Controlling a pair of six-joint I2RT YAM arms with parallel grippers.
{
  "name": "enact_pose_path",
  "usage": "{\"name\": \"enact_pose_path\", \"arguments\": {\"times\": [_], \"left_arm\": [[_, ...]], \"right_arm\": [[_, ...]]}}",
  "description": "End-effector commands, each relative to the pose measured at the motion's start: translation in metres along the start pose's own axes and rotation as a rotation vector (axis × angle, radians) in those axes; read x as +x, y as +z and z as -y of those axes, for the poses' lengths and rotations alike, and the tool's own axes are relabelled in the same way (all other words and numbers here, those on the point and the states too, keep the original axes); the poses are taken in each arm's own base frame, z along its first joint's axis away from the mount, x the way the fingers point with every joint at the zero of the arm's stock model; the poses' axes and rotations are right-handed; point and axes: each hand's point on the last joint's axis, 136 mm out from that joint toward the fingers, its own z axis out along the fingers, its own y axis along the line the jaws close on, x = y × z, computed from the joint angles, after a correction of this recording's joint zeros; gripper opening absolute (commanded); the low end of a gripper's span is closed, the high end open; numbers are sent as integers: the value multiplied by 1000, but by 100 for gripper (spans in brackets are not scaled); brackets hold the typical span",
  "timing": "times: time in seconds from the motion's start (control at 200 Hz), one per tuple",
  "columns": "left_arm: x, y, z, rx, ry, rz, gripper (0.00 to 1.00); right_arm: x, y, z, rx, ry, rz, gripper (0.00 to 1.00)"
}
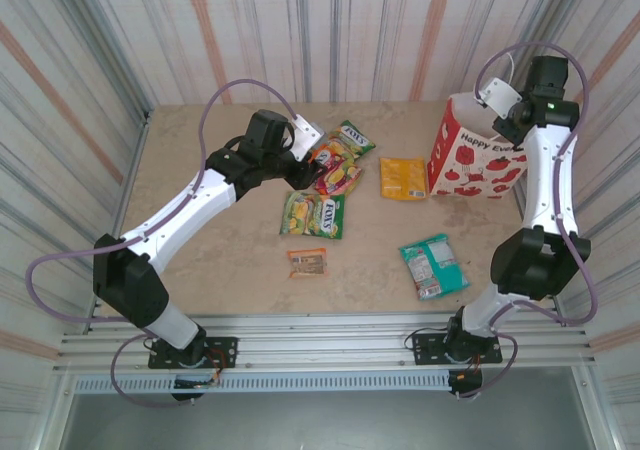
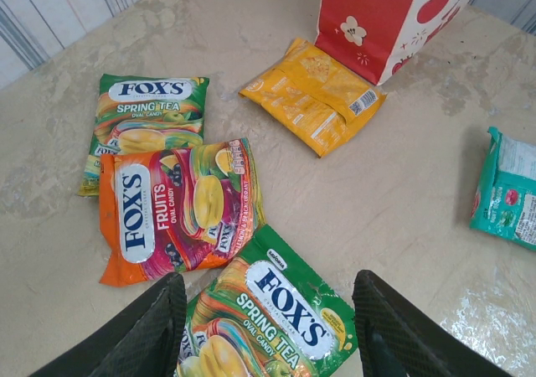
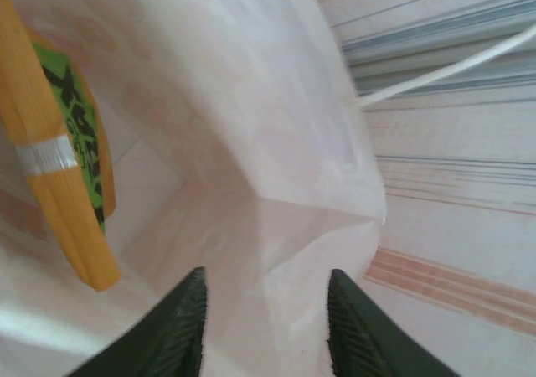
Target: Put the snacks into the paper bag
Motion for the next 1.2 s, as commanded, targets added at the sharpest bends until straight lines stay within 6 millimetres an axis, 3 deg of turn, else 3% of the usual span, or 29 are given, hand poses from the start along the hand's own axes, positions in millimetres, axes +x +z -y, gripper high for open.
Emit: {"name": "enact_pose_path", "arguments": {"times": [0.0,0.065,0.1,0.195,0.326,0.521,0.661,0.872,1.122,1.198], "left_arm": [[-1,-3,-3,-10,-16,-10,56],[-2,-3,-4,-10,-24,-10,56],[-3,-3,-4,-9,-32,-11,56],[-6,-2,-3,-1,-53,-10,56],[-9,-2,-2,8,-86,-13,56],[-12,-5,-1,12,-106,-3,56],[-10,-6,-1,12,-112,-11,56],[-5,-8,-1,6,-113,-21,56],[1,-10,-6,-3,-128,-29,56],[3,-11,-8,-8,-133,-31,56]], "right_arm": [[-2,0,-4,-18,73,-1,48],[-14,-9,-1,-14,123,51,52],[-25,-25,12,14,168,105,54],[-41,-45,14,-2,276,181,59],[-55,-59,-3,-63,380,200,64],[-74,-65,-33,-180,558,197,65],[-87,-57,-45,-263,742,194,67],[-95,-24,-63,-400,956,76,67],[-102,16,-84,-458,994,-41,65],[-105,24,-90,-474,990,-50,57]]}}
